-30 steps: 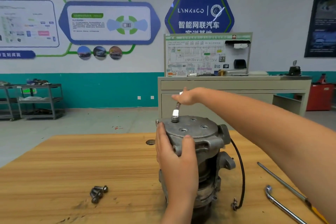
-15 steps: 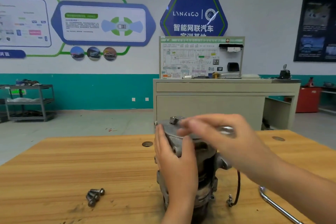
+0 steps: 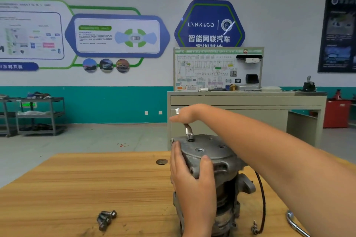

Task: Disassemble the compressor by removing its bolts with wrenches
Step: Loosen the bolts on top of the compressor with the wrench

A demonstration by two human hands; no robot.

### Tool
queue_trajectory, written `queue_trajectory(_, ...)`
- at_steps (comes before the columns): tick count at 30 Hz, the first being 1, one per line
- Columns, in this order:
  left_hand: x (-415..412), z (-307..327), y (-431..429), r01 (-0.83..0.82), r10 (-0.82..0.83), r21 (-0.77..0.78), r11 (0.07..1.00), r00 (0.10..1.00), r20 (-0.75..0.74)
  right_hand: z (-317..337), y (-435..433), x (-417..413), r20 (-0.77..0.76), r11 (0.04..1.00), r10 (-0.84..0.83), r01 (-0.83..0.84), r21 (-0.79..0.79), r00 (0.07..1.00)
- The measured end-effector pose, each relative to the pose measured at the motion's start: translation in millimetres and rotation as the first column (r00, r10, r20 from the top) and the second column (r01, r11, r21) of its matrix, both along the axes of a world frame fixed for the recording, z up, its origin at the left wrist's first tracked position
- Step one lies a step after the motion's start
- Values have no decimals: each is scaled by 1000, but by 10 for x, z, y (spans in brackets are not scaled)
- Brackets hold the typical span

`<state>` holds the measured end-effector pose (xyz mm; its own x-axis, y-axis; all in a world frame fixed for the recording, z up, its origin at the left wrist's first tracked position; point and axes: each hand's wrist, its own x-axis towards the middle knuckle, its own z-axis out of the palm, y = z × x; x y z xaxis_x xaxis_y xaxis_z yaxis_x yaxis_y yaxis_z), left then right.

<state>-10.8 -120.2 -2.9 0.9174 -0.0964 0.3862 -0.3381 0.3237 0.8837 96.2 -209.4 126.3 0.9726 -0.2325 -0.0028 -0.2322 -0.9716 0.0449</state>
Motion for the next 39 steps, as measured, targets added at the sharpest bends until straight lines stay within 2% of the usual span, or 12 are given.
queue_trajectory(2,27,10,12,15,-15,-18,1000,999,34,-31,416,-44,-56,983,141,-146,-110,988)
queue_trajectory(5,35,32,30,24,-19,-67,997,996,82,-165,949,-380,139,929,361,-343,-142,922)
queue_trajectory(9,43,-5,38,24,-24,-7,1000,999,23,-201,937,-1235,312,790,488,-565,238,815)
queue_trajectory(12,50,-33,26,17,-18,57,998,1000,12,-263,533,-1862,555,626,331,-617,476,763)
queue_trajectory(15,25,-8,27,4,-4,9,1000,1000,5,-430,-93,-1985,749,675,-127,-496,545,650)
queue_trajectory(18,20,-28,15,12,-12,21,1000,1000,12,-512,-688,-1598,719,780,-408,-195,595,562)
queue_trajectory(22,20,-15,17,32,-33,36,999,999,4,-182,-831,-677,427,867,-418,211,452,802)
queue_trajectory(24,24,-16,34,37,-37,56,998,999,8,-42,-572,-296,329,926,-318,217,310,889)
queue_trajectory(29,13,8,25,-1,-3,39,999,996,93,-103,463,-9,144,992,123,-124,-4,982)
queue_trajectory(33,29,0,31,10,-10,-2,1000,998,60,-319,1075,-663,399,901,420,-428,-73,816)
queue_trajectory(37,26,-28,2,-14,10,104,994,999,37,-310,827,-1559,551,641,442,-679,359,708)
queue_trajectory(39,12,-5,0,-24,20,103,994,999,42,-359,483,-1886,679,520,271,-698,493,682)
